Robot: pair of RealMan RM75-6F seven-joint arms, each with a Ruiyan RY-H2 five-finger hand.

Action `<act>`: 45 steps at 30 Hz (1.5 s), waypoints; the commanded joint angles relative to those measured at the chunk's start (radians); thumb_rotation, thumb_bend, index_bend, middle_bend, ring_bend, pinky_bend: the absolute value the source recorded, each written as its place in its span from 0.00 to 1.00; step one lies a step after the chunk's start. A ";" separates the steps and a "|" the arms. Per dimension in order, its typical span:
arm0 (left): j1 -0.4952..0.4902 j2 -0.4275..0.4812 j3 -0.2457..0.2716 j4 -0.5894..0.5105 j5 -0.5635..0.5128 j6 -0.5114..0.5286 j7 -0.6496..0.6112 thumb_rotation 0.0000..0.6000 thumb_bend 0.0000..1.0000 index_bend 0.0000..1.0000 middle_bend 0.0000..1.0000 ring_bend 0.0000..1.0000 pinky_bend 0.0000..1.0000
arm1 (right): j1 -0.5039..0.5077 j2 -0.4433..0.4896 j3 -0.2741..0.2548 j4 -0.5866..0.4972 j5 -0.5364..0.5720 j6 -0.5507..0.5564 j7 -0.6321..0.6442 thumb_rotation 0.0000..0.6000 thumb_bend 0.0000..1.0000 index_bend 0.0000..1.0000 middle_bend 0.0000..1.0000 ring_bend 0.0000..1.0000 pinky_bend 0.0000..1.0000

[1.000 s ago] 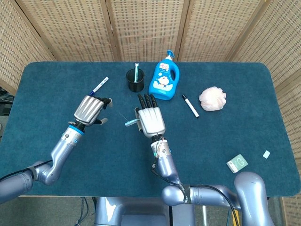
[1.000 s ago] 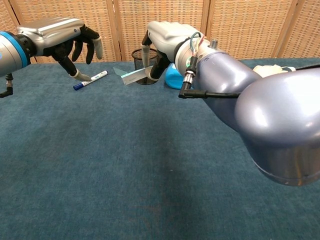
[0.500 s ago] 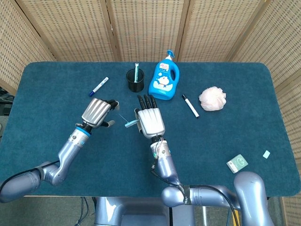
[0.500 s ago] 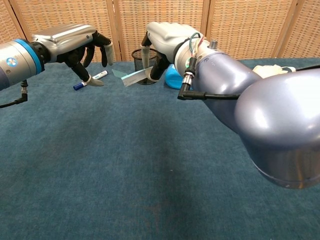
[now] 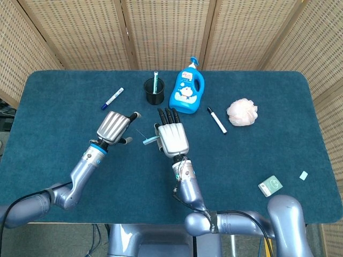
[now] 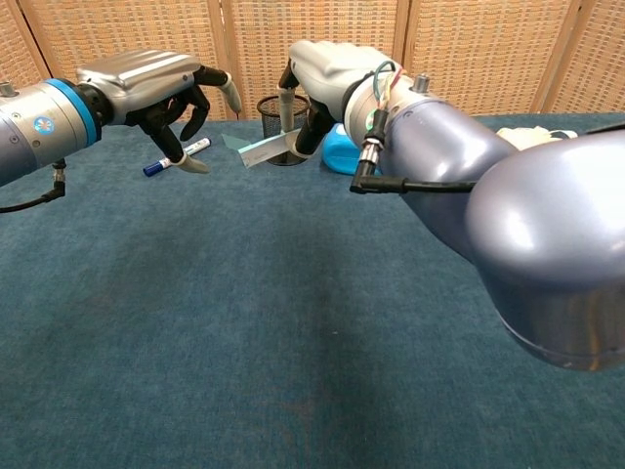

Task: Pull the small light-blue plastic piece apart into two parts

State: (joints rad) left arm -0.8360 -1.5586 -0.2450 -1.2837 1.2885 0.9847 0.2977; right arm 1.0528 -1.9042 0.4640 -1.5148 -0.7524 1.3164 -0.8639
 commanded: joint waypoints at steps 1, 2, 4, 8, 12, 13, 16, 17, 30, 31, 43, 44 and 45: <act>-0.003 -0.001 0.003 -0.008 0.005 0.004 -0.005 1.00 0.00 0.28 0.74 0.80 0.86 | 0.000 0.002 0.001 -0.002 0.001 0.002 -0.001 1.00 0.59 0.69 0.09 0.00 0.00; -0.006 -0.002 0.003 -0.014 0.006 0.006 -0.005 1.00 0.01 0.28 0.75 0.81 0.87 | 0.000 0.004 0.001 -0.005 0.001 0.003 -0.001 1.00 0.59 0.69 0.09 0.00 0.00; -0.009 -0.003 0.001 -0.020 0.002 0.005 -0.005 1.00 0.05 0.31 0.75 0.81 0.87 | 0.000 0.005 0.000 -0.008 0.002 0.004 -0.003 1.00 0.59 0.69 0.09 0.00 0.00; -0.014 -0.007 -0.004 -0.029 -0.007 0.003 -0.009 1.00 0.14 0.37 0.75 0.81 0.87 | 0.001 0.008 0.001 -0.012 0.001 0.007 -0.005 1.00 0.60 0.69 0.09 0.00 0.00; -0.022 -0.017 -0.007 -0.032 -0.011 0.001 -0.020 1.00 0.21 0.44 0.75 0.81 0.88 | 0.002 0.009 0.000 -0.015 0.003 0.009 -0.008 1.00 0.59 0.69 0.09 0.00 0.00; -0.024 -0.020 -0.007 -0.032 -0.011 0.001 -0.021 1.00 0.23 0.45 0.75 0.81 0.88 | 0.002 0.009 -0.001 -0.015 0.003 0.010 -0.008 1.00 0.59 0.69 0.09 0.00 0.00; -0.028 -0.026 -0.006 -0.030 -0.010 0.004 -0.021 1.00 0.27 0.47 0.75 0.81 0.88 | 0.002 0.009 -0.002 -0.016 0.005 0.011 -0.009 1.00 0.60 0.69 0.09 0.00 0.00; -0.029 -0.029 -0.006 -0.029 -0.008 0.007 -0.020 1.00 0.29 0.47 0.75 0.81 0.88 | 0.002 0.009 -0.003 -0.016 0.005 0.011 -0.010 1.00 0.60 0.69 0.09 0.00 0.00; -0.043 -0.057 -0.003 -0.015 -0.014 0.023 -0.005 1.00 0.35 0.54 0.75 0.81 0.88 | -0.002 0.016 -0.007 -0.021 0.005 0.015 -0.009 1.00 0.61 0.69 0.09 0.00 0.00; -0.043 -0.058 -0.003 -0.014 -0.014 0.024 -0.005 1.00 0.36 0.54 0.75 0.81 0.88 | -0.002 0.017 -0.007 -0.021 0.005 0.016 -0.009 1.00 0.61 0.69 0.09 0.00 0.00; -0.043 -0.063 0.001 -0.014 -0.019 0.028 -0.017 1.00 0.50 0.60 0.75 0.81 0.88 | -0.006 0.021 -0.013 -0.015 0.007 0.017 -0.007 1.00 0.61 0.69 0.09 0.00 0.00; -0.044 -0.063 0.001 -0.014 -0.019 0.028 -0.017 1.00 0.52 0.60 0.75 0.81 0.88 | -0.006 0.020 -0.013 -0.014 0.007 0.017 -0.006 1.00 0.60 0.69 0.09 0.00 0.00; -0.044 -0.063 0.002 -0.014 -0.019 0.028 -0.016 1.00 0.54 0.61 0.75 0.81 0.88 | -0.006 0.020 -0.013 -0.013 0.007 0.017 -0.007 1.00 0.60 0.69 0.09 0.00 0.00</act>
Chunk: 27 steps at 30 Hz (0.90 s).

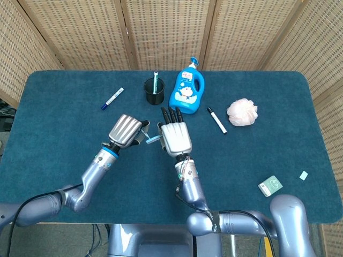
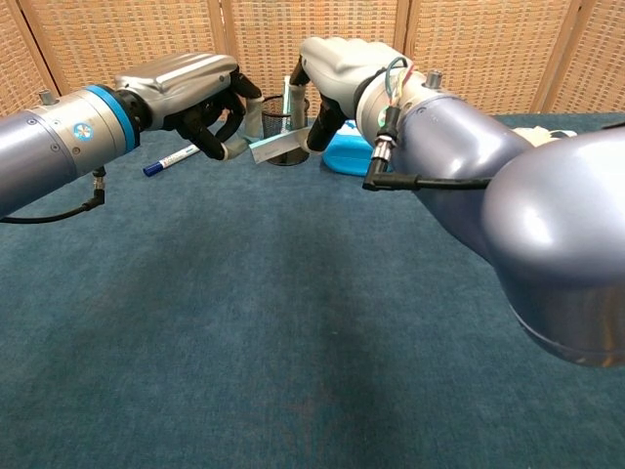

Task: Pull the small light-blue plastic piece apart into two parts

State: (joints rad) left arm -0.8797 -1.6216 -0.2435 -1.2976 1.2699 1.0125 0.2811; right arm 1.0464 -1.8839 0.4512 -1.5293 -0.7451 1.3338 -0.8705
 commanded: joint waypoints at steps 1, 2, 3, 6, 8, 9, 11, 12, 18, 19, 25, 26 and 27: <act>-0.001 -0.001 0.001 0.000 0.000 0.000 0.001 1.00 0.55 0.61 0.75 0.81 0.88 | 0.000 -0.001 -0.001 0.002 0.000 0.000 0.000 1.00 0.60 0.69 0.09 0.00 0.00; -0.001 -0.001 0.001 0.000 -0.001 0.000 0.002 1.00 0.57 0.62 0.75 0.81 0.88 | 0.000 -0.001 -0.001 0.002 0.000 0.000 0.000 1.00 0.60 0.69 0.09 0.00 0.00; -0.001 -0.003 0.001 0.000 -0.001 0.000 0.001 1.00 0.58 0.63 0.75 0.81 0.88 | 0.000 -0.001 -0.001 0.002 0.000 0.000 0.000 1.00 0.61 0.69 0.09 0.00 0.00; -0.001 -0.005 0.002 0.001 -0.002 0.002 0.003 1.00 0.59 0.67 0.75 0.81 0.88 | 0.000 -0.001 0.000 0.003 0.000 0.001 0.000 1.00 0.61 0.69 0.09 0.00 0.00; -0.001 -0.006 0.002 0.002 -0.003 0.003 0.004 1.00 0.59 0.70 0.75 0.81 0.88 | 0.000 -0.001 0.000 0.003 0.000 0.001 0.001 1.00 0.61 0.69 0.09 0.00 0.00; -0.001 -0.007 0.002 0.002 -0.003 0.003 0.003 1.00 0.59 0.72 0.75 0.81 0.88 | 0.000 -0.001 0.000 0.003 0.000 0.001 0.001 1.00 0.60 0.69 0.09 0.00 0.00; -0.001 -0.007 0.002 0.005 -0.005 0.003 0.004 1.00 0.59 0.74 0.76 0.81 0.88 | 0.000 0.000 0.000 0.003 -0.001 0.001 0.001 1.00 0.60 0.69 0.09 0.00 0.00; 0.000 -0.008 0.002 0.009 -0.008 0.003 0.005 1.00 0.60 0.75 0.76 0.81 0.88 | -0.001 0.001 -0.001 0.004 -0.002 0.002 0.001 1.00 0.60 0.69 0.09 0.00 0.00; 0.022 0.007 0.014 0.034 -0.015 0.005 -0.020 1.00 0.60 0.76 0.76 0.81 0.88 | -0.009 0.012 -0.004 0.014 -0.004 0.001 0.006 1.00 0.61 0.69 0.09 0.00 0.00; 0.032 0.015 0.021 0.042 -0.013 0.008 -0.031 1.00 0.60 0.76 0.76 0.81 0.88 | -0.012 0.014 -0.005 0.018 -0.003 0.000 0.008 1.00 0.61 0.69 0.09 0.00 0.00; 0.090 0.062 0.058 0.105 0.006 0.028 -0.115 1.00 0.60 0.76 0.76 0.81 0.88 | -0.025 0.020 -0.013 0.049 0.010 -0.017 0.023 1.00 0.61 0.69 0.09 0.00 0.00; 0.097 0.069 0.063 0.116 0.009 0.030 -0.127 1.00 0.60 0.76 0.76 0.81 0.88 | -0.026 0.019 -0.014 0.055 0.011 -0.020 0.025 1.00 0.61 0.69 0.09 0.00 0.00; 0.105 0.074 0.067 0.127 0.012 0.033 -0.139 1.00 0.60 0.76 0.76 0.81 0.88 | -0.026 0.018 -0.015 0.061 0.012 -0.023 0.026 1.00 0.61 0.69 0.09 0.00 0.00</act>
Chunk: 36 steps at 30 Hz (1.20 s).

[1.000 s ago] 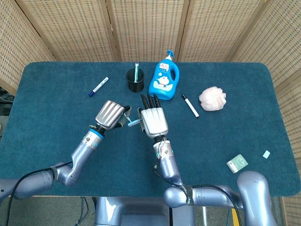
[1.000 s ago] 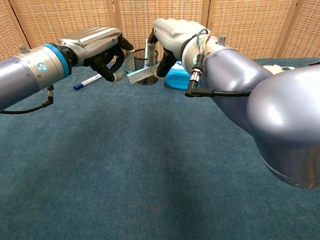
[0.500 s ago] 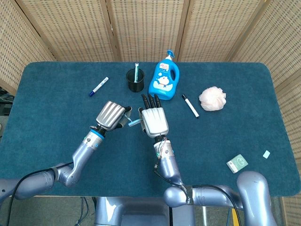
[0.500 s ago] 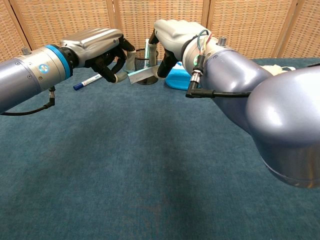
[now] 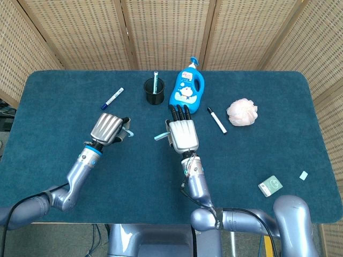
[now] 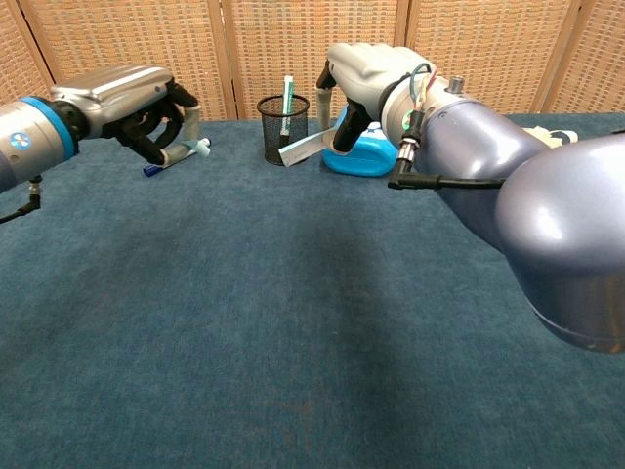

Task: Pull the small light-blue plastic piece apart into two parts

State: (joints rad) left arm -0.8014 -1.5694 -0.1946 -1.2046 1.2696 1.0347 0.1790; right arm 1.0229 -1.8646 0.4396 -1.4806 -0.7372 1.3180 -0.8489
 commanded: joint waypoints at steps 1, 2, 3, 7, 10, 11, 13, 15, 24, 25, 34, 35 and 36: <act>0.036 0.030 0.024 0.052 0.016 0.014 -0.054 1.00 0.60 0.76 0.76 0.81 0.88 | -0.003 -0.004 -0.005 0.021 0.005 -0.011 0.007 1.00 0.61 0.69 0.09 0.00 0.00; 0.042 0.034 0.027 0.062 0.018 0.015 -0.066 1.00 0.60 0.76 0.76 0.81 0.88 | -0.003 -0.006 -0.006 0.028 0.007 -0.014 0.008 1.00 0.61 0.69 0.09 0.00 0.00; 0.050 0.041 0.032 0.077 0.022 0.016 -0.082 1.00 0.59 0.76 0.76 0.81 0.88 | -0.002 -0.010 -0.006 0.038 0.010 -0.019 0.011 1.00 0.60 0.69 0.09 0.00 0.00; 0.072 0.055 0.048 0.120 0.043 0.029 -0.117 1.00 0.52 0.76 0.72 0.80 0.87 | 0.003 -0.029 -0.008 0.083 0.023 -0.041 0.019 1.00 0.61 0.69 0.09 0.00 0.00; 0.085 0.065 0.057 0.135 0.046 0.027 -0.130 1.00 0.28 0.58 0.43 0.55 0.69 | 0.005 -0.048 -0.010 0.125 0.037 -0.064 0.030 1.00 0.60 0.69 0.09 0.00 0.00; 0.090 0.070 0.060 0.135 0.041 0.020 -0.127 1.00 0.20 0.47 0.27 0.40 0.58 | 0.006 -0.054 -0.011 0.138 0.041 -0.072 0.034 1.00 0.58 0.67 0.09 0.00 0.00; 0.101 0.096 0.067 0.115 0.020 -0.008 -0.103 1.00 0.09 0.30 0.07 0.21 0.42 | 0.007 -0.074 -0.015 0.186 0.050 -0.098 0.050 1.00 0.43 0.51 0.06 0.00 0.00; 0.111 0.121 0.063 0.080 -0.004 -0.021 -0.079 1.00 0.02 0.15 0.00 0.06 0.30 | 0.004 -0.084 -0.019 0.215 0.059 -0.123 0.065 1.00 0.14 0.20 0.02 0.00 0.00; 0.152 0.222 0.033 -0.067 -0.060 -0.003 -0.062 1.00 0.00 0.00 0.00 0.00 0.16 | -0.034 -0.017 0.019 0.137 0.010 -0.109 0.153 1.00 0.00 0.00 0.00 0.00 0.00; 0.166 0.244 0.030 -0.100 -0.063 0.012 -0.067 1.00 0.00 0.00 0.00 0.00 0.15 | -0.049 0.015 0.019 0.102 -0.022 -0.090 0.167 1.00 0.00 0.00 0.00 0.00 0.00; 0.325 0.413 0.057 -0.360 0.001 0.220 -0.120 1.00 0.00 0.00 0.00 0.00 0.02 | -0.222 0.364 -0.172 0.065 -0.492 -0.086 0.509 1.00 0.00 0.00 0.00 0.00 0.00; 0.346 0.427 0.063 -0.389 0.000 0.242 -0.119 1.00 0.00 0.00 0.00 0.00 0.00 | -0.242 0.382 -0.195 0.101 -0.534 -0.070 0.554 1.00 0.00 0.00 0.00 0.00 0.00; 0.379 0.441 0.070 -0.420 -0.006 0.277 -0.125 1.00 0.00 0.00 0.00 0.00 0.00 | -0.275 0.404 -0.219 0.148 -0.561 -0.047 0.597 1.00 0.00 0.00 0.00 0.00 0.00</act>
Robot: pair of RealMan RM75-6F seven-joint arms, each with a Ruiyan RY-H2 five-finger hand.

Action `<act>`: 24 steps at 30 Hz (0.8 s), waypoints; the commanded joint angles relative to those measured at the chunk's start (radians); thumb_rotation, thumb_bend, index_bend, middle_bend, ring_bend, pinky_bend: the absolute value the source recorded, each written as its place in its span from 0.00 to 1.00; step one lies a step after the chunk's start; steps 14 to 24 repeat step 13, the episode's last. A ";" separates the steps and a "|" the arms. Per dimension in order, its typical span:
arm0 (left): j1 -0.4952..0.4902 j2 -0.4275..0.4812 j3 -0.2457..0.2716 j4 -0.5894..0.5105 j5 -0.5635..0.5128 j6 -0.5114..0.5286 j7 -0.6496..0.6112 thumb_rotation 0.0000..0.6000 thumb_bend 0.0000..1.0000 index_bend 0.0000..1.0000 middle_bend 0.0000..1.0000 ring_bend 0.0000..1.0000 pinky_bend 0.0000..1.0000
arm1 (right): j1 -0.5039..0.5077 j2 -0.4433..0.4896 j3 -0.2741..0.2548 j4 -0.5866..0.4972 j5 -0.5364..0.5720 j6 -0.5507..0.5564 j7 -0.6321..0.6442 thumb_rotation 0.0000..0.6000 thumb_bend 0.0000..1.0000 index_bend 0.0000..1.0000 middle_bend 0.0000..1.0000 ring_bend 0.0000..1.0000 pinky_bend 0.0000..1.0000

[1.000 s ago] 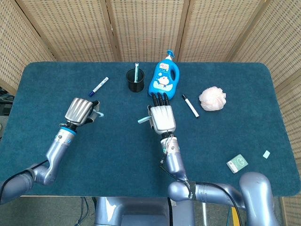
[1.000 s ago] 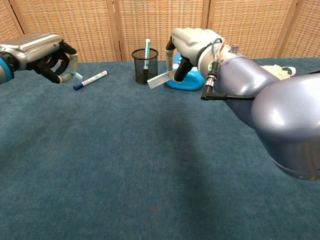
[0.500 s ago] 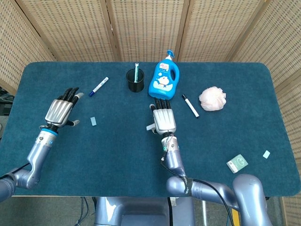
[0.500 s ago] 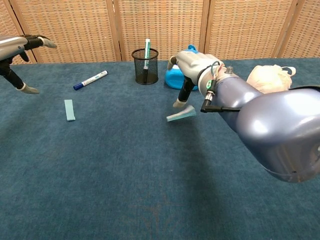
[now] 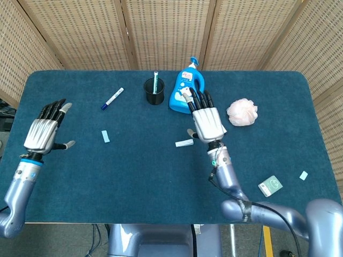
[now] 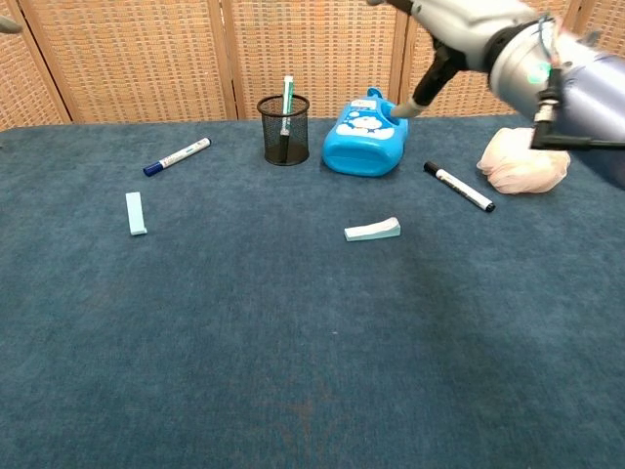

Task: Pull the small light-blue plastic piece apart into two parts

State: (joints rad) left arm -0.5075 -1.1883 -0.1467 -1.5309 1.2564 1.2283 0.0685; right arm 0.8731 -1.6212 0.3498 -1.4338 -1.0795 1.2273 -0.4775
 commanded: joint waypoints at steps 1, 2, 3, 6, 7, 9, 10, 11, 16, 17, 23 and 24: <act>0.120 0.074 0.035 -0.124 0.013 0.124 -0.018 1.00 0.00 0.00 0.00 0.00 0.00 | -0.158 0.180 -0.155 0.139 -0.247 0.068 0.277 1.00 0.00 0.00 0.00 0.00 0.00; 0.146 0.084 0.046 -0.143 0.019 0.152 -0.021 1.00 0.00 0.00 0.00 0.00 0.00 | -0.184 0.192 -0.172 0.167 -0.264 0.087 0.321 1.00 0.00 0.00 0.00 0.00 0.00; 0.180 0.095 0.059 -0.163 0.024 0.186 -0.031 1.00 0.00 0.00 0.00 0.00 0.00 | -0.220 0.208 -0.189 0.187 -0.271 0.107 0.365 1.00 0.00 0.00 0.00 0.00 0.00; 0.262 0.114 0.102 -0.182 0.053 0.255 -0.075 1.00 0.00 0.00 0.00 0.00 0.00 | -0.332 0.276 -0.221 0.105 -0.242 0.160 0.435 1.00 0.00 0.00 0.00 0.00 0.00; 0.280 0.117 0.112 -0.182 0.064 0.271 -0.091 1.00 0.00 0.00 0.00 0.00 0.00 | -0.361 0.299 -0.230 0.062 -0.240 0.181 0.442 1.00 0.00 0.00 0.00 0.00 0.00; 0.327 0.111 0.136 -0.167 0.091 0.308 -0.142 1.00 0.00 0.00 0.00 0.00 0.00 | -0.440 0.346 -0.261 -0.038 -0.251 0.253 0.447 1.00 0.00 0.00 0.00 0.00 0.00; 0.347 0.104 0.148 -0.153 0.107 0.324 -0.167 1.00 0.00 0.00 0.00 0.00 0.00 | -0.475 0.363 -0.278 -0.079 -0.262 0.290 0.444 1.00 0.00 0.00 0.00 0.00 0.00; 0.360 0.098 0.155 -0.139 0.121 0.337 -0.186 1.00 0.00 0.00 0.00 0.00 0.00 | -0.498 0.376 -0.290 -0.108 -0.274 0.313 0.437 1.00 0.00 0.00 0.00 0.00 0.00; 0.390 0.081 0.170 -0.110 0.145 0.360 -0.225 1.00 0.00 0.00 0.00 0.00 0.00 | -0.547 0.391 -0.314 -0.154 -0.301 0.366 0.432 1.00 0.00 0.00 0.00 0.00 0.00; 0.390 0.081 0.170 -0.110 0.145 0.360 -0.225 1.00 0.00 0.00 0.00 0.00 0.00 | -0.547 0.391 -0.314 -0.154 -0.301 0.366 0.432 1.00 0.00 0.00 0.00 0.00 0.00; 0.390 0.081 0.170 -0.110 0.145 0.360 -0.225 1.00 0.00 0.00 0.00 0.00 0.00 | -0.547 0.391 -0.314 -0.154 -0.301 0.366 0.432 1.00 0.00 0.00 0.00 0.00 0.00; 0.390 0.081 0.170 -0.110 0.145 0.360 -0.225 1.00 0.00 0.00 0.00 0.00 0.00 | -0.547 0.391 -0.314 -0.154 -0.301 0.366 0.432 1.00 0.00 0.00 0.00 0.00 0.00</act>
